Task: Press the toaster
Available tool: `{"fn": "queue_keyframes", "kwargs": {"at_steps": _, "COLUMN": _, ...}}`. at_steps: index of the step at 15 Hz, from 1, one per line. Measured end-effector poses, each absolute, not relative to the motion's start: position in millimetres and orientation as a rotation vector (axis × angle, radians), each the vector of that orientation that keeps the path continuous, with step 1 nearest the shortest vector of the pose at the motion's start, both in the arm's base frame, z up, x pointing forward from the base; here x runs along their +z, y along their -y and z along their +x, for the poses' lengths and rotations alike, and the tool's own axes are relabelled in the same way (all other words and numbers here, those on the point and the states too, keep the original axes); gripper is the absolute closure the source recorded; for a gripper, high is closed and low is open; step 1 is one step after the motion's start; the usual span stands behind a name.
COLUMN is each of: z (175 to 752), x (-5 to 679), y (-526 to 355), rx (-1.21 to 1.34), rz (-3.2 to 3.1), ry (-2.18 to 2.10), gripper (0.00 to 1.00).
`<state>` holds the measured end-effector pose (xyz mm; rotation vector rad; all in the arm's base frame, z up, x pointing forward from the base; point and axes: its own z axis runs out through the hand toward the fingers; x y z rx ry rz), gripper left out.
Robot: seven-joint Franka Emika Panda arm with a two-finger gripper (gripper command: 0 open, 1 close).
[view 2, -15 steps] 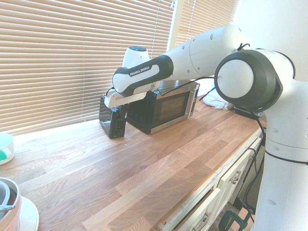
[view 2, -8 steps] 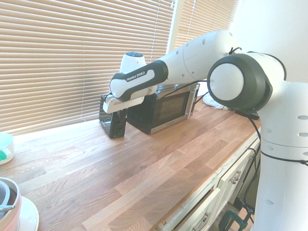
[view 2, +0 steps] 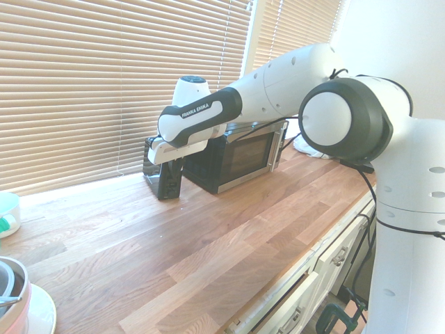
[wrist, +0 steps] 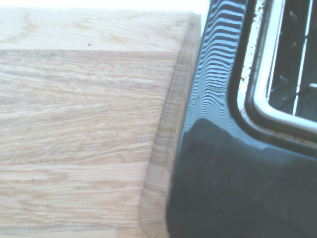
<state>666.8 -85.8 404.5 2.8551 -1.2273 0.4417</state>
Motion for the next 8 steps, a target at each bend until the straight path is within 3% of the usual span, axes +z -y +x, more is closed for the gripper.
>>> {"fn": "queue_keyframes", "kwargs": {"at_steps": 8, "z": 668.3, "x": 403.5, "y": 85.6, "rx": 0.423, "rz": 2.861, "ry": 1.22, "gripper": 1.0}}
